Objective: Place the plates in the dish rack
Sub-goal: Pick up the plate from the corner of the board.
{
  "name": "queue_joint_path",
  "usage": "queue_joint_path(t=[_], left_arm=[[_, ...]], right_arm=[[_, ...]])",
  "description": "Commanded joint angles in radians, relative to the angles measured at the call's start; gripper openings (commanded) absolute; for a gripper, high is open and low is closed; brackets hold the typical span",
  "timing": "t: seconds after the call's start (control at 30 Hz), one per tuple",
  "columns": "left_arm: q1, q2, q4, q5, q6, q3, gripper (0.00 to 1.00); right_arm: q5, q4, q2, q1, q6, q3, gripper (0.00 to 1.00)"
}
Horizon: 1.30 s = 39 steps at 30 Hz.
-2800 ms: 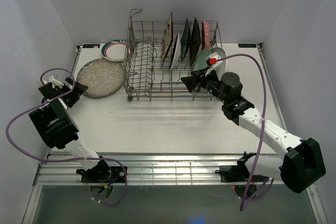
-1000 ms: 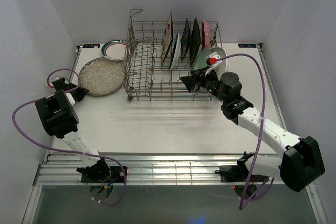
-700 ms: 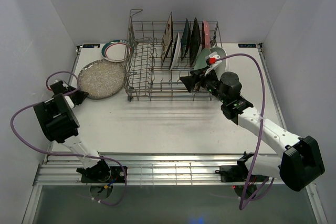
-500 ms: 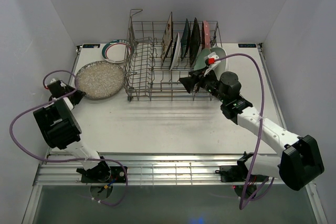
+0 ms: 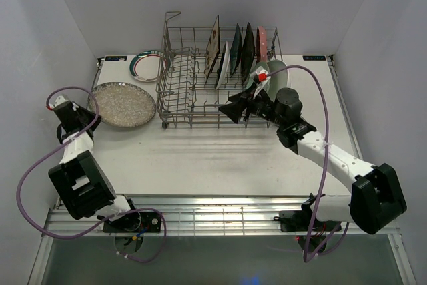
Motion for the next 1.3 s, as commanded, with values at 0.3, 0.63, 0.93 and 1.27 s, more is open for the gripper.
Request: queue_joint_path(t=[0.3,0.63,0.93,1.27], left_arm=[[0.082,-0.07,-0.064,0.075,0.061,-0.017,0.0],[0.174,-0.146,-0.176,0.197,0.157,-0.039,0.0],[0.258,-0.162,-0.247,0.41,0.223,-0.05,0.0],[0.269,-0.12,-0.3,0.542,0.263,-0.042,0.0]], right_arm=[[-0.18,0.107,0.129,0.097,0.167,0.138,0.68],[-0.025,0.29,0.172,0.245,0.459,0.069,0.67],[0.185,0.403,0.235,0.404,0.684,-0.031,0.72],[0.409,0.552,0.397,0.555,0.945,-0.1,0.74]])
